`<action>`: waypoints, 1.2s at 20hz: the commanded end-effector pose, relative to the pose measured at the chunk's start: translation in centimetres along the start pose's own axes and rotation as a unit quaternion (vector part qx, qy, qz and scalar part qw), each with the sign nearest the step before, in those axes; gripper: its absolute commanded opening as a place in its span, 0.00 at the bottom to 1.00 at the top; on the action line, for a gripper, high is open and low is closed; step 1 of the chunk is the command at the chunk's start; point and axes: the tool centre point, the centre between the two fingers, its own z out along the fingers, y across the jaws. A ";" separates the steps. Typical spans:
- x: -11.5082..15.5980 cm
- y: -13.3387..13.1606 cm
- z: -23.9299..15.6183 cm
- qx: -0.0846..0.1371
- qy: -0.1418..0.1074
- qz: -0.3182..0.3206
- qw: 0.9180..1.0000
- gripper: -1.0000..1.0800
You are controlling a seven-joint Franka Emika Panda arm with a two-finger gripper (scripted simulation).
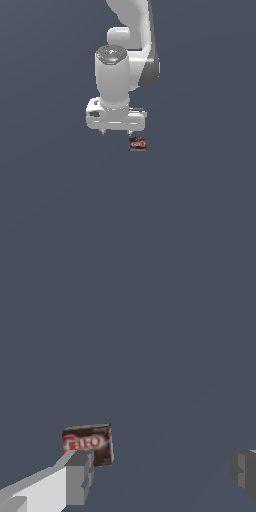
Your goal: Pick up the object and move it to a goal position.
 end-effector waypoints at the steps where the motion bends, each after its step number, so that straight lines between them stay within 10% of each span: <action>1: 0.0 0.0 0.0 0.000 0.000 0.000 1.000 0.96; 24: -0.3 -0.6 1.2 0.005 -0.006 0.025 1.000 0.96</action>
